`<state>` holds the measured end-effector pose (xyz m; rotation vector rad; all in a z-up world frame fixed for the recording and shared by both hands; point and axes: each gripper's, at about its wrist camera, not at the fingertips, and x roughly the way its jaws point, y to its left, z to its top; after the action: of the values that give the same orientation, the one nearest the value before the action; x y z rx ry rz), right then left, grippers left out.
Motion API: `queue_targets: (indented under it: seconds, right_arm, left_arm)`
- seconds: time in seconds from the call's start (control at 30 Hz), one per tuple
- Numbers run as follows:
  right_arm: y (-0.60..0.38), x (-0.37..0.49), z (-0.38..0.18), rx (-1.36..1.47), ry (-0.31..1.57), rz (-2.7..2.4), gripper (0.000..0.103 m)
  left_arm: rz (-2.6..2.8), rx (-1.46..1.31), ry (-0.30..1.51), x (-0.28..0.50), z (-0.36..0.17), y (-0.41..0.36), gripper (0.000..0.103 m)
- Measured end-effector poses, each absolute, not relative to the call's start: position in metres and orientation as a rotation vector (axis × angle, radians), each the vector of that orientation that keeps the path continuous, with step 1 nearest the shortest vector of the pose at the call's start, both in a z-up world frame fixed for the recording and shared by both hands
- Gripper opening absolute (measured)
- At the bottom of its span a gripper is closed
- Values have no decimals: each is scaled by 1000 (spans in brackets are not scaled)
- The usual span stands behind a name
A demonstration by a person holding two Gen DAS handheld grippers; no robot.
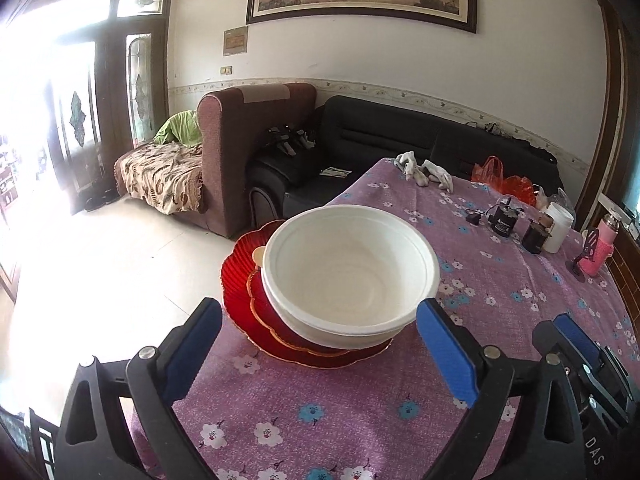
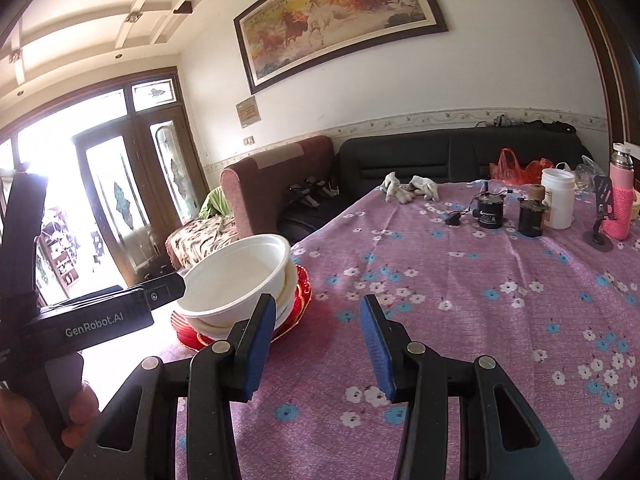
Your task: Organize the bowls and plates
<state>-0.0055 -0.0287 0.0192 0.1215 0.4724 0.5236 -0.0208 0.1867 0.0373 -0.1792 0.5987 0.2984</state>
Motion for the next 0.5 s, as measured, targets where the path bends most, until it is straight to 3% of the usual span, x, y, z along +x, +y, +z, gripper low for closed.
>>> queue_targets:
  seconds: [0.5]
  right_arm:
    - [-5,-6,13,93,474,547,48]
  left_arm:
    - [317,-180,581,-27,34,199,98]
